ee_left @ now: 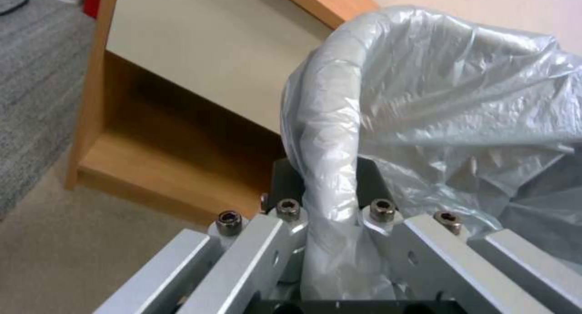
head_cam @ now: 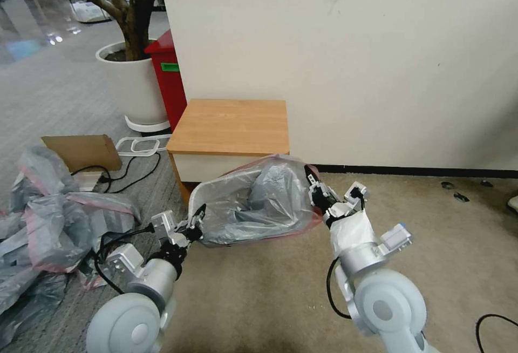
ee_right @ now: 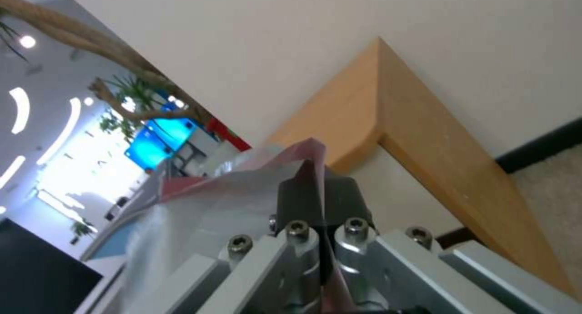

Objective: Pick up the garbage bag from the table and place it over the trash can.

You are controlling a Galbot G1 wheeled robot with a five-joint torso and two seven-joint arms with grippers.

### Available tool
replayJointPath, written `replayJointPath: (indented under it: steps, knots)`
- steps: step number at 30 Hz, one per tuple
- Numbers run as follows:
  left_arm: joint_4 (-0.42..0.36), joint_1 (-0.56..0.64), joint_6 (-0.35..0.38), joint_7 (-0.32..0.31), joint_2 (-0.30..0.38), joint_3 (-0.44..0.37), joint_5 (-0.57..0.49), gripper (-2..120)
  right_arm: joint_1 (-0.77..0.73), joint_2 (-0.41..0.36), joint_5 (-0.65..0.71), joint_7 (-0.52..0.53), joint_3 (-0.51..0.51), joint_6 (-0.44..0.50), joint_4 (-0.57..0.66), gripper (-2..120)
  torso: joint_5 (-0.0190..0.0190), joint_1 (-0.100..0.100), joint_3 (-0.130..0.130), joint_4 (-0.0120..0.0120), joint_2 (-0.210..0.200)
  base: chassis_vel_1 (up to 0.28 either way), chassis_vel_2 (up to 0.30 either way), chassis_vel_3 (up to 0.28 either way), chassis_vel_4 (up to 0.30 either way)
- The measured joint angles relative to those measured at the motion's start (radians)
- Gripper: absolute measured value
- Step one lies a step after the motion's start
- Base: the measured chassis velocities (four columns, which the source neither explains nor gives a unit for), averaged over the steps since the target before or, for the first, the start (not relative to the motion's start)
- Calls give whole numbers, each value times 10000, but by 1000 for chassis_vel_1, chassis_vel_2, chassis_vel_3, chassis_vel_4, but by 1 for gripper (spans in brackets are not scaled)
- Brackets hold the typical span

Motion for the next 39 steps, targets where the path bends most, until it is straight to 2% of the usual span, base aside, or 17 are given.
replayJointPath:
  steps: [3,9,19,26,29,34,35,36,39]
  knots:
    - [-56,0,23,13,8,-43,-185,5,9,-73,8,-4,51,-66,-165,0,0,0,0,0,0,0,0,0,0]
    - [-261,14,377,14,25,-221,-1336,5,198,-122,-1,-115,152,-84,-818,0,0,0,0,0,0,0,0,0,0]
    - [-343,-10,476,39,83,-355,-1787,5,581,-135,-580,-689,199,117,-2067,0,0,1,0,0,0,0,0,0,0]
    - [-352,-52,476,47,79,-412,-2016,5,476,-211,-725,-904,275,226,-2075,0,0,0,0,1,0,0,0,0,0]
    - [-284,-80,465,51,77,-419,-1980,5,199,-317,-749,-909,313,91,-1562,0,-3,1,0,0,0,0,0,0,0]
    - [-138,-144,425,70,141,-417,-1565,5,-328,-507,-695,-902,413,-50,-850,12,-2,1,-1,0,0,0,0,0,0]
    - [7,-205,348,81,157,-418,-1279,5,-558,-592,-593,-899,481,-80,-550,19,0,0,-1,0,0,0,0,0,0]
    - [7,-205,348,81,157,-418,-1279,5,-558,-592,-593,-899,481,-80,-550,19,0,0,-1,0,0,0,0,0,0]
    - [267,-368,290,13,181,-359,-978,5,-942,-720,-311,-892,627,-155,62,34,-2,1,-1,-1,0,0,0,0,0]
